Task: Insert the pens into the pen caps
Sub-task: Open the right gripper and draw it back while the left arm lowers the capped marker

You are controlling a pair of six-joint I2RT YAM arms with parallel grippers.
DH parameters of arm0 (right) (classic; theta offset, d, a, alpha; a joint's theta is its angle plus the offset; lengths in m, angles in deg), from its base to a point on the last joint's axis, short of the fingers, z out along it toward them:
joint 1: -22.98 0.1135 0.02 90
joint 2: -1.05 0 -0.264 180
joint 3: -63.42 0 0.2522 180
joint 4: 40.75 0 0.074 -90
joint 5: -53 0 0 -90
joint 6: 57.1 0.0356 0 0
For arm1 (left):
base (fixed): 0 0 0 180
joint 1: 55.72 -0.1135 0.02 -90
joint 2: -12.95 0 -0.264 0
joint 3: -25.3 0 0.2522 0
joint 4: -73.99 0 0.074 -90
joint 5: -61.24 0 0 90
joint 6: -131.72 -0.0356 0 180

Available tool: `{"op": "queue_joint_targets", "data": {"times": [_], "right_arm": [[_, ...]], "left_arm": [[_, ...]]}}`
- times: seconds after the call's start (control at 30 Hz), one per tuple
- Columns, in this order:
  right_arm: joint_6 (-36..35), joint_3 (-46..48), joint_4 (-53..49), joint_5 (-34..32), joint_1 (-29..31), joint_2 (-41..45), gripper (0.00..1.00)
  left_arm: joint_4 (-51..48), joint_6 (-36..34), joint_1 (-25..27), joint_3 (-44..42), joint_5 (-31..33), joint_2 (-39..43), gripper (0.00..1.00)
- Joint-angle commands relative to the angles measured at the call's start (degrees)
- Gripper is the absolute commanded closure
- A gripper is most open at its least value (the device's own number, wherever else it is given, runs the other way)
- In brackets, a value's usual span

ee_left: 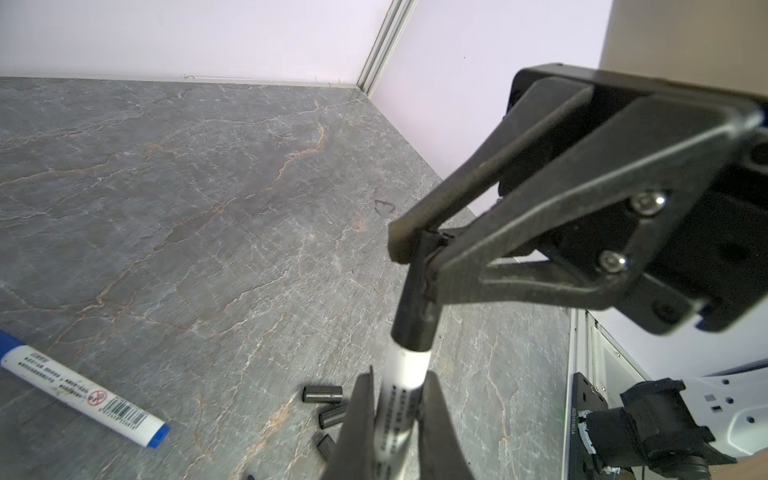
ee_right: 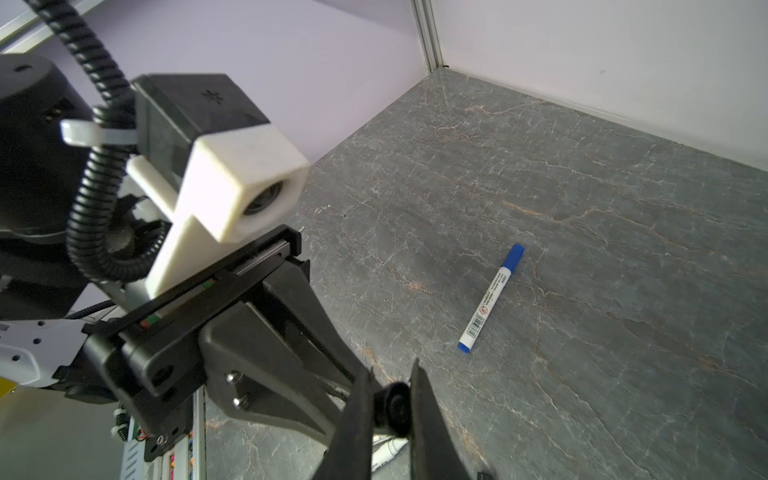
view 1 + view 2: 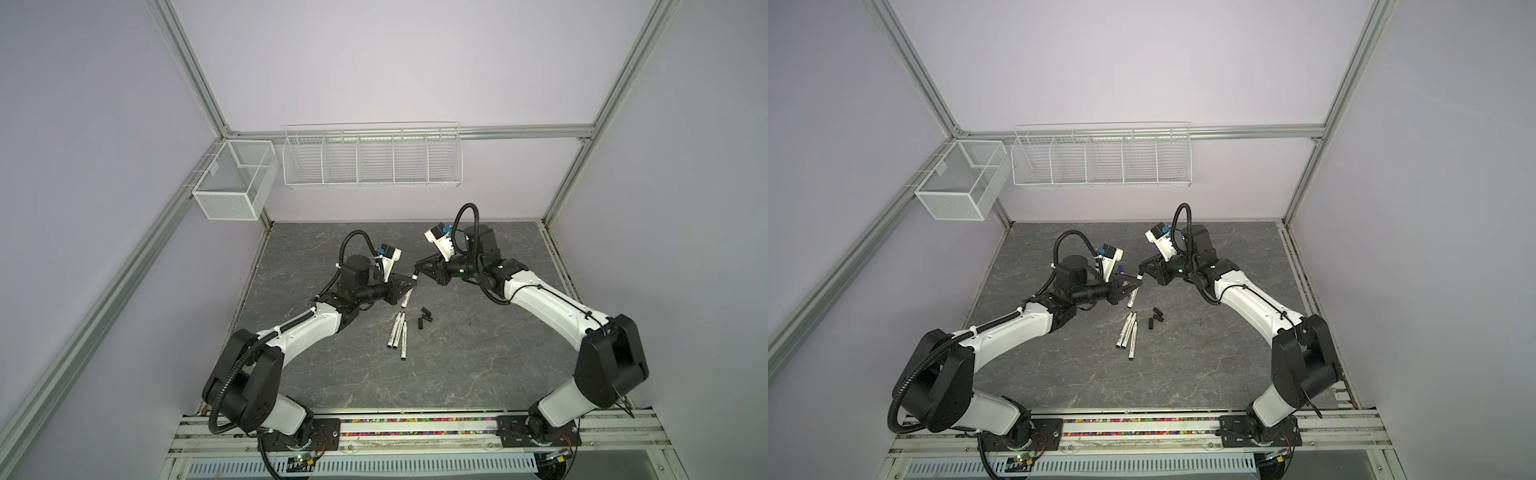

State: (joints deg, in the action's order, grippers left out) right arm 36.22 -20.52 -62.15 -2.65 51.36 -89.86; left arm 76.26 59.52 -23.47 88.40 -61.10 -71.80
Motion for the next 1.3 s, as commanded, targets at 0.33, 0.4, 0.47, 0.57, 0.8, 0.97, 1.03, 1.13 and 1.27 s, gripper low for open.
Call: {"op": "queue_joint_targets", "data": {"times": [0.33,0.4,0.47,0.57,0.8,0.97,1.03,1.13,1.27], "right_arm": [[17.18,3.89,-7.59,5.98,-6.38,5.70,0.46],[16.70,3.49,-8.88,5.22,-6.50,5.63,0.47],[16.50,3.76,-9.66,5.14,-6.52,5.49,0.47],[16.49,4.65,-10.29,4.71,-6.55,5.77,0.48],[15.55,5.49,-11.96,2.74,-6.50,6.57,0.49],[14.63,5.84,-12.96,1.96,-6.53,6.90,0.50],[14.36,5.90,-13.19,1.87,-6.58,6.84,0.51],[14.27,6.01,-13.13,1.77,-6.58,6.64,0.51],[14.27,5.88,-13.03,1.70,-6.51,6.42,0.52]], "left_arm": [[19.88,19.36,-5.65,-10.44,29.10,0.71,1.00],[16.27,20.70,-6.26,-9.55,30.56,-1.52,1.00],[14.93,23.05,-7.55,-8.80,30.84,-4.70,1.00],[14.49,25.83,-9.33,-7.42,30.82,-9.99,1.00],[-3.66,19.81,-9.74,6.24,25.97,-21.33,1.00],[-10.14,21.91,-9.49,9.11,26.96,-25.11,1.00],[-11.56,23.30,-9.42,9.17,27.71,-25.52,0.97],[-13.25,24.17,-9.41,9.59,27.70,-25.86,0.73],[-15.61,24.96,-9.40,10.31,28.04,-26.17,0.57]]}}
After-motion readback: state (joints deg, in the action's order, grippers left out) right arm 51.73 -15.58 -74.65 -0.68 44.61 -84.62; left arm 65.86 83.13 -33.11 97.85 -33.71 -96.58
